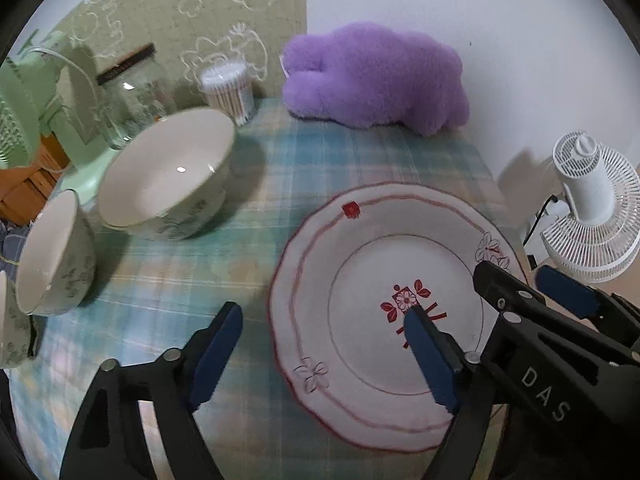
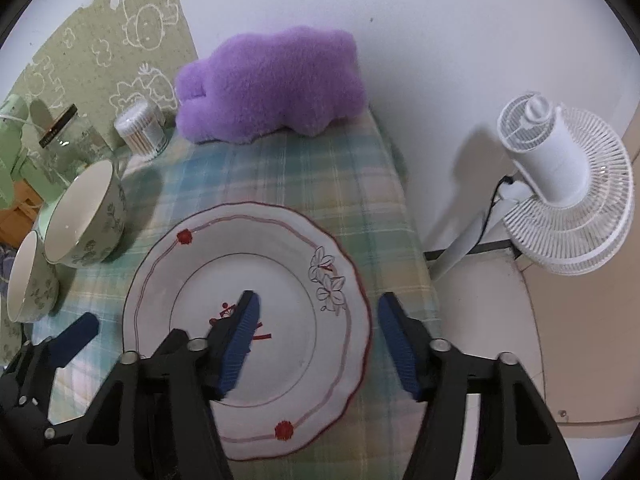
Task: Organize plates and bowls
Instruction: 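Grasp the rim of the red-rimmed white plate with both grippers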
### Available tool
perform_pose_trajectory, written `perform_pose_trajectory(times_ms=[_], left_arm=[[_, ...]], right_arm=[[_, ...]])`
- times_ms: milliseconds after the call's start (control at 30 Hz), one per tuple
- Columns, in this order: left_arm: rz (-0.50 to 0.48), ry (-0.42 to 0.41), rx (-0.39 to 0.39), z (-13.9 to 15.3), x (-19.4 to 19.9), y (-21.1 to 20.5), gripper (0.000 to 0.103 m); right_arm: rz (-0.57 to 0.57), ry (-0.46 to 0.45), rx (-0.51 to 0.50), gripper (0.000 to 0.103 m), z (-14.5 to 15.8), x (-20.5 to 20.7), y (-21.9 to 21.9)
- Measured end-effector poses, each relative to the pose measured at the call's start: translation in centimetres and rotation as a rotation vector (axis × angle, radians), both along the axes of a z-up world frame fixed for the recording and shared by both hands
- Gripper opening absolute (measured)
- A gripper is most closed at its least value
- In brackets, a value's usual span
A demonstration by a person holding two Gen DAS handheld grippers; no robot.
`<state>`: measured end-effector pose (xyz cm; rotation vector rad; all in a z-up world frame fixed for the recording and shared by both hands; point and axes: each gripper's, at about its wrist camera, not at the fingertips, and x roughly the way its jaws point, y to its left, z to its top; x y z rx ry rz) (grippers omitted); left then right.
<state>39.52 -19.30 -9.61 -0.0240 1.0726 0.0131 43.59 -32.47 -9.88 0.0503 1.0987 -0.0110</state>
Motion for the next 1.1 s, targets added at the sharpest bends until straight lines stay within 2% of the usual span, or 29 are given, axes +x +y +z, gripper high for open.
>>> perform_pose_trajectory(times_ms=[100, 300, 433, 500, 633, 800, 967, 1100], left_arm=[[0.003, 0.049, -0.013, -1.1, 0.7, -0.1, 0.079], [-0.001, 0.045, -0.017, -1.6, 0.7, 0.1, 0.078], [0.013, 0.061, -0.023, -1.7, 1.0, 0.6, 0.078], [0.002, 0.056, -0.009, -1.7, 1.2, 0.4, 0.078], [-0.007, 0.072, -0.012, -2.2, 1.3, 0.2, 0.078], [-0.030, 0.073, -0.019, -2.5, 1.2, -0.1, 0.076], [-0.051, 0.087, 0.003, -2.2, 0.2, 0.0, 0.076], [-0.067, 0.118, -0.008, -2.5, -1.7, 0.6, 0.076]], right_arm=[[0.019, 0.012, 0.000, 0.058, -0.7, 0.3, 0.2], [0.073, 0.023, 0.015, 0.054, -0.9, 0.5, 1.1], [0.027, -0.020, -0.057, 0.054, -0.5, 0.3, 0.5], [0.024, 0.001, -0.076, 0.054, -0.9, 0.6, 0.2], [0.025, 0.060, -0.033, 0.054, -2.0, 1.1, -0.2], [0.031, 0.075, -0.047, 0.054, -2.5, 1.1, -0.1], [0.022, 0.106, -0.028, 0.054, -2.4, 0.1, 0.1], [0.038, 0.125, -0.034, 0.054, -2.3, -1.7, 0.7]])
